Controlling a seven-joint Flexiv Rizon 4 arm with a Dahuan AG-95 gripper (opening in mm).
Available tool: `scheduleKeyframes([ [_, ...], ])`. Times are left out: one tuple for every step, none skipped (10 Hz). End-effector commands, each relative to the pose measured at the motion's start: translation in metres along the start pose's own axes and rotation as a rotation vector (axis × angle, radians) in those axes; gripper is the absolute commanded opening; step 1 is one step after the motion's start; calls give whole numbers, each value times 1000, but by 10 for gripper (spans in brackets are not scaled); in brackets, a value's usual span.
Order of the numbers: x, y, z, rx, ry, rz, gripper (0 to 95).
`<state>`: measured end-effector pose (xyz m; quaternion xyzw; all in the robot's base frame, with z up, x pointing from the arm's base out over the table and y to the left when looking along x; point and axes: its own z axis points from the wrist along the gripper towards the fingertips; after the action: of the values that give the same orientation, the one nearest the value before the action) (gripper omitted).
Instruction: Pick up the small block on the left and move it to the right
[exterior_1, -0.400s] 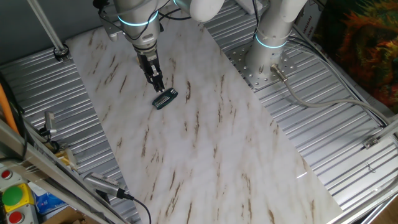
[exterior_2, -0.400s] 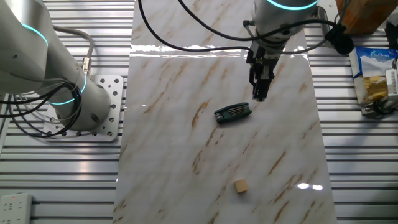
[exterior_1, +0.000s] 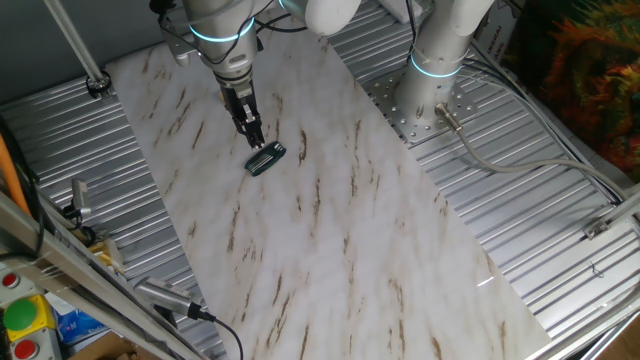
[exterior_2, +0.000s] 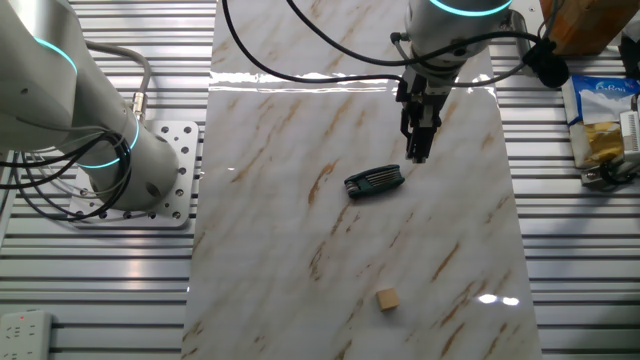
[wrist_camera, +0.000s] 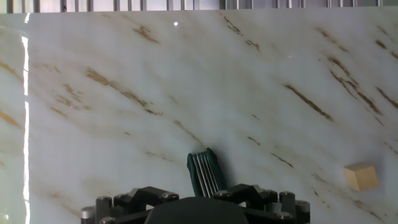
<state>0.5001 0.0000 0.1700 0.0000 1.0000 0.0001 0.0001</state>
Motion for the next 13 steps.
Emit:
scheduleKeyframes([
  [0, 0, -1, 23, 37, 13, 570],
  [0, 0, -4, -5, 42, 31, 570],
  [0, 0, -12, -13, 49, 46, 570],
  [0, 0, -17, -6, 49, 44, 570],
  [0, 1, -20, -3, 49, 44, 570],
  [1, 1, -21, -2, 52, 34, 570],
  [0, 1, -20, 1, 52, 32, 570],
  [0, 1, -20, 5, 51, 29, 570],
  [0, 1, -19, 4, 50, 26, 570],
  [0, 1, -19, 5, 49, 28, 570],
  [0, 1, -19, 4, 49, 27, 570],
  [0, 1, -19, 2, 49, 25, 570],
  [0, 1, -19, 2, 49, 25, 570],
])
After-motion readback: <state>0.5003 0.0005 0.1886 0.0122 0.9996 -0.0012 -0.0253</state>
